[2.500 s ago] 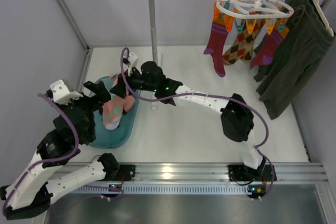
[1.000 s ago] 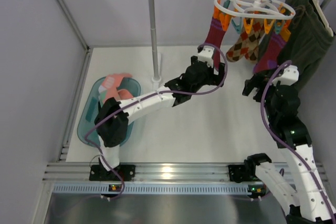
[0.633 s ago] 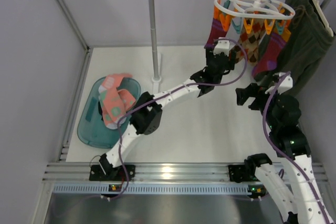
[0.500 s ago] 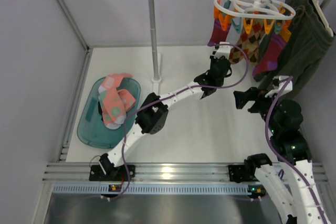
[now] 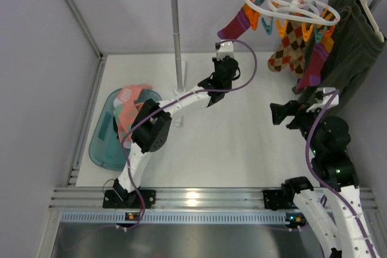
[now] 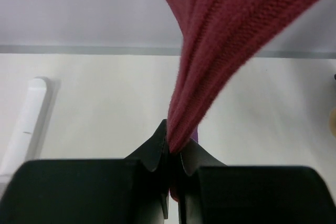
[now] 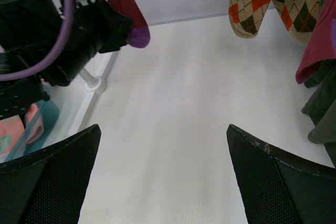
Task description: Remove the socks clipped to the hanger
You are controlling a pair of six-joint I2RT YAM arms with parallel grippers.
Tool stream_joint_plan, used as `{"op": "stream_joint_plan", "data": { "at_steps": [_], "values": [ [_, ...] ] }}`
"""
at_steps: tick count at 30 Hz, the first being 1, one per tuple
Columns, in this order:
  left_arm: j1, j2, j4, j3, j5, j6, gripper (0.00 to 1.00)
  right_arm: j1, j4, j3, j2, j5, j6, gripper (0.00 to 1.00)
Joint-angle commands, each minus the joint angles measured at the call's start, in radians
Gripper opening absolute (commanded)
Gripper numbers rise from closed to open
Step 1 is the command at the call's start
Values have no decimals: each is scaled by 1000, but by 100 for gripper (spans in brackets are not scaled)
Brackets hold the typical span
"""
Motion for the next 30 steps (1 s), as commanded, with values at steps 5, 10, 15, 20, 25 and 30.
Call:
{"op": "stream_joint_plan", "data": {
  "at_steps": [5,10,15,20,25,30],
  "values": [
    [34,-213,65,-188,93,-124,0,-13,15,14,49,113,-35,99],
    [148,-277,33,-248,174,-209,0,-25,-31,45,157,205,-38,99],
    [225,-251,-2,-193,232,-200,1,-82,27,32,236,213,-12,99],
    [263,-175,-44,-92,307,-169,2,-149,82,32,279,158,-10,99],
    [271,-191,-45,-104,399,-161,0,-160,188,-6,260,-109,-46,99],
    [253,-275,-41,-231,517,-211,0,-162,185,3,237,-226,-50,99]
  ]
}}
